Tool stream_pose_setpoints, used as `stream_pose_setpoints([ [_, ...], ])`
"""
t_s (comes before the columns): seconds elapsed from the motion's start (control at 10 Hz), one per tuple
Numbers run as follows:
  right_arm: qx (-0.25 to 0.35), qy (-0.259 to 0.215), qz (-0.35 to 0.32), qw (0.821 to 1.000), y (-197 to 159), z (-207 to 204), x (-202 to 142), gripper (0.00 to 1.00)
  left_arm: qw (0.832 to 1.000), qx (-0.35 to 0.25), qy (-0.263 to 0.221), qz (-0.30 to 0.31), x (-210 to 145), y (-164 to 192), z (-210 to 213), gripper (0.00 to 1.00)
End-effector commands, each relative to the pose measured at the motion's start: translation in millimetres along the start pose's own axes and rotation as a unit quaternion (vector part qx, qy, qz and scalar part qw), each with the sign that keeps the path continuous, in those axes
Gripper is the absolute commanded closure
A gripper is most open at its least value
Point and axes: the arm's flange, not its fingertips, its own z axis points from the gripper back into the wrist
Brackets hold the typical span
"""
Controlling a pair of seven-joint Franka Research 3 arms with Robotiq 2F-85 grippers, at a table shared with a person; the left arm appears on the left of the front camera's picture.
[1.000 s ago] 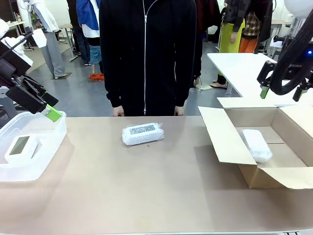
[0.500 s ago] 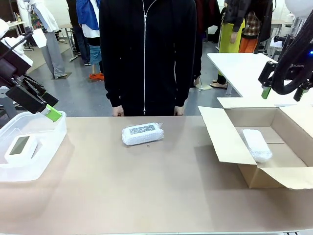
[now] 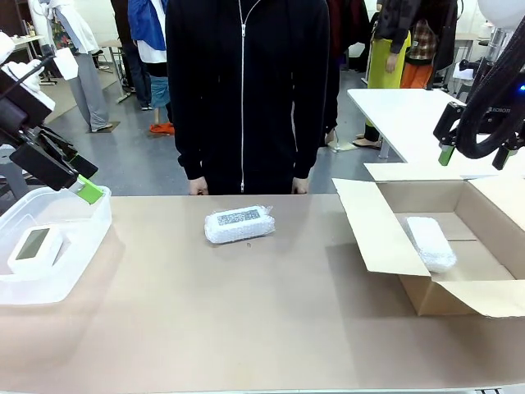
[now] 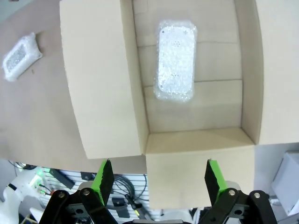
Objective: Separate and place wrapped and unwrapped clocks.
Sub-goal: Pick up the Digital clock indicated by the person.
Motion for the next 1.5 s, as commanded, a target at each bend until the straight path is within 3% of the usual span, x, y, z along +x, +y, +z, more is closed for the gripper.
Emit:
stream_pose_setpoints([
  [0.0,0.002,-0.003,0.006,1.0,-3.2,-0.7,-1.4,0.0,1.0,0.005,0.004,0.003,1.9,-0.2,-0.2,0.0],
  [0.8,0.0,0.0,0.0,1.0,0.0,0.0,0.0,0.0,1.0,0.005,0.004,0.003,1.9,-0.2,-0.2,0.0],
  [0.9,0.012,-0.065,0.111,0.992,27.9,-9.0,-4.9,0.0,1.0,0.005,0.004,0.003,1.9,-0.2,-0.2,0.0],
  [1.1,0.04,-0.135,0.243,0.96,68.7,-18.7,-27.5,0.0,1.0,0.005,0.004,0.003,1.9,-0.2,-0.2,0.0],
  [1.4,0.124,-0.242,0.397,0.877,96.3,-29.0,-85.3,0.0,1.0,0.005,0.004,0.003,1.9,-0.2,-0.2,0.0],
])
